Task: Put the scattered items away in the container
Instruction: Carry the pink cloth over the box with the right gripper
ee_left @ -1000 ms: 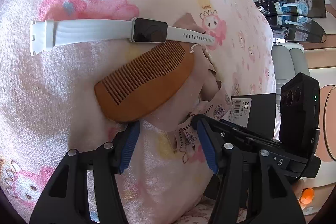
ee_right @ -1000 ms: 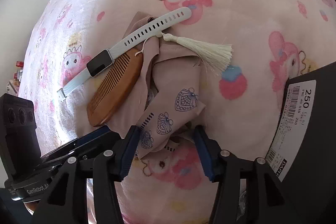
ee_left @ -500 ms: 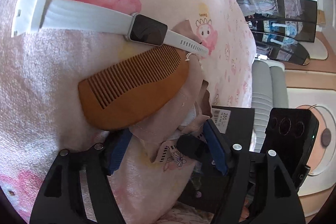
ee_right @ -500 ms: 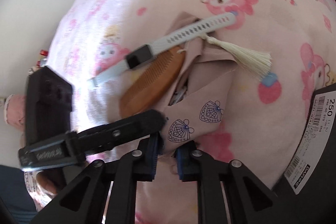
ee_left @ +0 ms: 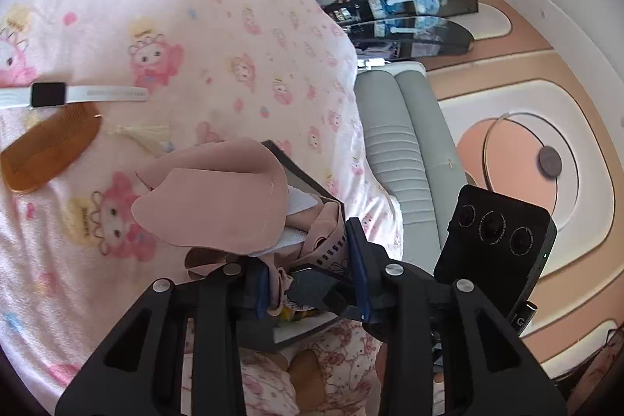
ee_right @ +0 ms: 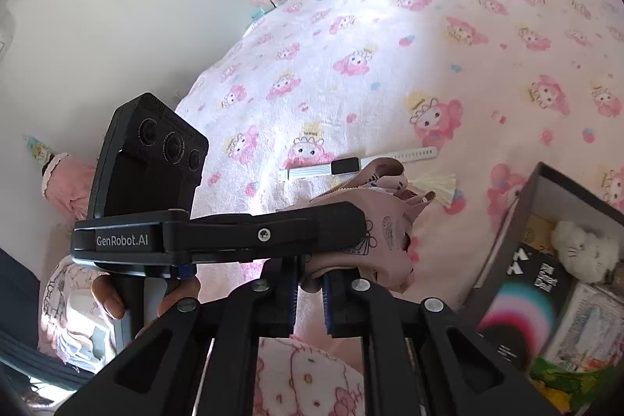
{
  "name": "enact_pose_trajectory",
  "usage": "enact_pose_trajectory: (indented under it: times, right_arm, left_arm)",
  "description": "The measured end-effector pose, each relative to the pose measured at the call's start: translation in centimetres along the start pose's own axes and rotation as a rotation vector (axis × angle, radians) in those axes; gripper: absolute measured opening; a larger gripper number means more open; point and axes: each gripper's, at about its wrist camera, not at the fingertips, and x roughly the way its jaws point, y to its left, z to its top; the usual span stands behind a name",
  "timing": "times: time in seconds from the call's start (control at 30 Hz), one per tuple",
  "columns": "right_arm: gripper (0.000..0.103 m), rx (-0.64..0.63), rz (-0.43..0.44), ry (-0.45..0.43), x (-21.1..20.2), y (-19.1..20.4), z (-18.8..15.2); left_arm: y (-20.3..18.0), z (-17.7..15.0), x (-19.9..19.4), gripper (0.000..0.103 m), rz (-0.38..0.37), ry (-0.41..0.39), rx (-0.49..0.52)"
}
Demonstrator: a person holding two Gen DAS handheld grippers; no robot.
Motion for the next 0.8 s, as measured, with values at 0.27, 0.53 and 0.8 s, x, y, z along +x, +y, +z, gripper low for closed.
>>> enact_pose_trajectory:
  times: [0.27, 0.53, 0.8]
  right_arm:
    - [0.008, -0.015, -0.051, -0.151, -11.9, -3.8, -3.2]
    - [0.008, 0.178, -0.127, -0.192, -18.0, -15.1, -7.1]
    - [0.009, 0.392, -0.071, -0.159, -16.2, -24.7, -9.7]
  left_arm:
    - [-11.1, -1.9, 7.8, 0.033, -0.037, 0.113, 0.220]
    - [-14.4, -3.3, 21.3, 0.030, -0.068, 0.332, 0.252]
    - [-10.3, -3.6, 27.3, 0.029, 0.135, 0.395, 0.256]
